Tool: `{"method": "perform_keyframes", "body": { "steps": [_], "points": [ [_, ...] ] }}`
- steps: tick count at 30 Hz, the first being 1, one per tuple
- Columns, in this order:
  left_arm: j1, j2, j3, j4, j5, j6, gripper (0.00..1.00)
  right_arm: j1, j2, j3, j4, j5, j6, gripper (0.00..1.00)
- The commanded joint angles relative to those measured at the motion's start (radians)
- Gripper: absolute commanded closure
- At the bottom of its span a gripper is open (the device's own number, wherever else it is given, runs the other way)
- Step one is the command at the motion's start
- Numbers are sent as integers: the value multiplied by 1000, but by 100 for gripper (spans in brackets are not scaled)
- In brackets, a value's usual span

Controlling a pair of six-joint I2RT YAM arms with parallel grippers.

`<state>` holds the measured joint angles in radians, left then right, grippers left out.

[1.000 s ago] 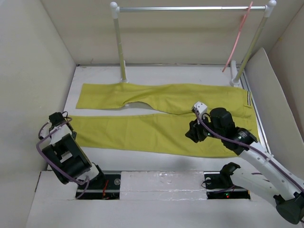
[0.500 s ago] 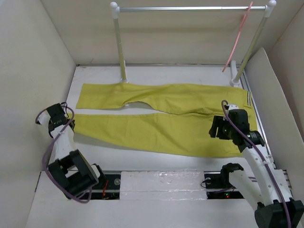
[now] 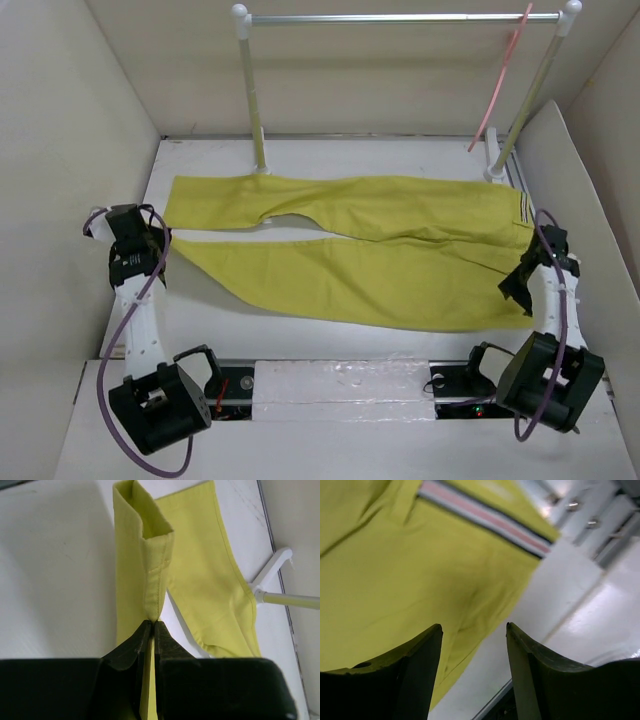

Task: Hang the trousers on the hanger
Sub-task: Flatten out the trousers at the center of the board.

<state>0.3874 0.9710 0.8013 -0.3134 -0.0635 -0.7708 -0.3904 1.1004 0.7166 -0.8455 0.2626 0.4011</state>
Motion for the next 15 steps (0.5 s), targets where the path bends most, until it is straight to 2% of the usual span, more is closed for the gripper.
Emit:
{"method": "perform_keyframes", "body": {
  "steps": [1,3,8,12,15],
  "points": [
    [-2,37,68,48,59,-59,100,-137,-31,81,-53,208,48,40],
    [-2,76,100,63,112,-80,100,-183,62,119,-119,181,85,38],
    [-13,109,111,88,125,-91,100,-205,153,133,-130,127,119,39],
    [-13,144,93,108,126,-96,100,-229,171,60,-75,-32,203,40],
    [-13,147,84,114,122,-91,100,-229,165,-9,-8,-78,246,39]
  ]
}}
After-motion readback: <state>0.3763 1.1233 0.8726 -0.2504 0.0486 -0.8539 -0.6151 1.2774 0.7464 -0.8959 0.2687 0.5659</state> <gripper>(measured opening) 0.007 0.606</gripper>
